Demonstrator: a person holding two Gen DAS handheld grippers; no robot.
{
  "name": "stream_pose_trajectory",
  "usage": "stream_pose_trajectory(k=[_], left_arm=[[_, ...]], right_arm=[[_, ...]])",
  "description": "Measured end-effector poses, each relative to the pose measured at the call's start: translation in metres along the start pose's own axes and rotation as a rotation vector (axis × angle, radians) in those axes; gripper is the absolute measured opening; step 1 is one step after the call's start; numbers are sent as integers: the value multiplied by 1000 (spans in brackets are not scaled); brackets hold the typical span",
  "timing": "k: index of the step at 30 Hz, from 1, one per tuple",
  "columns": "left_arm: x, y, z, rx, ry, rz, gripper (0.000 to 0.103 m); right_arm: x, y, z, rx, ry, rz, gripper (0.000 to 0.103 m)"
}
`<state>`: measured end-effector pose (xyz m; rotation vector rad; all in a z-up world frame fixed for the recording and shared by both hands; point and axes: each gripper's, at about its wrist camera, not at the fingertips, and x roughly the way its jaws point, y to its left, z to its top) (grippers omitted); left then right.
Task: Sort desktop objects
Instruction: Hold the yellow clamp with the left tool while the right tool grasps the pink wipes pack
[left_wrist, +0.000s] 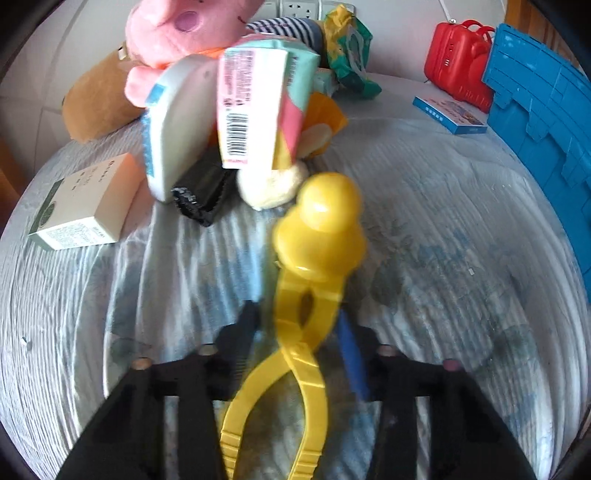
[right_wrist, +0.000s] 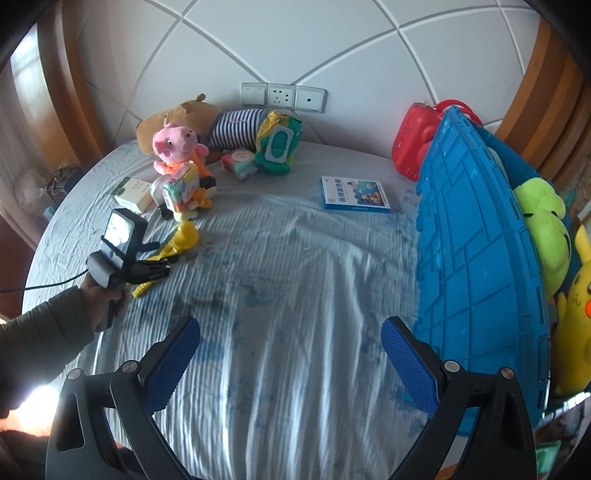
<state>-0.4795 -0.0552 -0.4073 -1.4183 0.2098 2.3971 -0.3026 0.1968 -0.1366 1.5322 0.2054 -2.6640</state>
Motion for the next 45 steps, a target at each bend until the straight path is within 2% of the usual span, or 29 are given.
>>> stream_pose_trajectory(k=[5,8,14,19,22,30,33,34,39,45], left_arm=[[-9,11,-8,-22,9,-6,32],[-22,20,-15,-50,-13,-11,32],[-68,41,-29,-112,-61,-3,32],[-111,55,-47,-152,-91,16,32],[-133,60,-65,-173,-103,25,32],[-167,79,-105,-259,-122,52,32],[-174,83,-117,-277,-123,60,32],[-176,85,-121,-283,-124,62,32],[-187,92,-141,-312,-125,76,32],[-195,102,-153,-334,-123,98,32]], right_arm=[[1,9,9,-23,-12,20,100],[2,17,14,-42,-18,38,100],[15,37,24,-95,-21,75,100],[59,70,47,-157,-28,130,100],[102,99,65,-205,-24,143,100],[203,164,129,-151,-89,147,100],[240,181,148,-101,-67,151,98],[250,185,153,-96,-56,149,94],[300,200,163,-53,23,134,83],[322,207,174,-25,40,124,82]])
